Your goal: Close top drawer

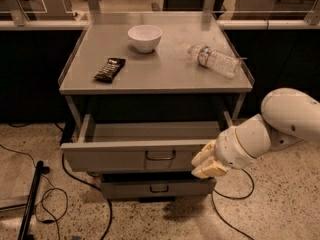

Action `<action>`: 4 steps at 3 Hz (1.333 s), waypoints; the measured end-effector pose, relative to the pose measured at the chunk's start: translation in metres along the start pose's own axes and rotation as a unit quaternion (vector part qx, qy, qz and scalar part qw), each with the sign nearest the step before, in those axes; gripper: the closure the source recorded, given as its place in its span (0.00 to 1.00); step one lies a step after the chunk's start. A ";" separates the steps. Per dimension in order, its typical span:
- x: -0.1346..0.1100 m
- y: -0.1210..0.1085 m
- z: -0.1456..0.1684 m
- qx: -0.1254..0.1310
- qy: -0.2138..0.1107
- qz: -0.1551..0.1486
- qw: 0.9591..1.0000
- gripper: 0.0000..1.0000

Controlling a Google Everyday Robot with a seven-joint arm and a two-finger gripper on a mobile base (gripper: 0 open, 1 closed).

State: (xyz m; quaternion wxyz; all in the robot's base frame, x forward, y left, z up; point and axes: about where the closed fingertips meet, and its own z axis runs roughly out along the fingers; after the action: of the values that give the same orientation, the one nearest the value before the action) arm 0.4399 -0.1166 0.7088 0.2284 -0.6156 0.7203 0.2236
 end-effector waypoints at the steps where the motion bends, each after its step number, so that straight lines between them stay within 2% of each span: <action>1: 0.005 -0.019 0.015 -0.002 0.013 0.004 1.000 0.88; 2: 0.009 -0.044 0.030 0.002 0.022 0.010 1.000 1.00; 3: 0.019 -0.065 0.038 0.016 0.030 0.025 0.999 1.00; 4: 0.020 -0.065 0.038 0.016 0.030 0.025 0.999 0.82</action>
Offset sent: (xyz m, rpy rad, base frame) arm 0.0812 0.0035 -0.0508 -0.0650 0.0148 -0.0439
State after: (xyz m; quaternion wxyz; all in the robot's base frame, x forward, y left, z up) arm 0.5040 -0.1181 0.6637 0.2108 -0.5999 0.7457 0.1990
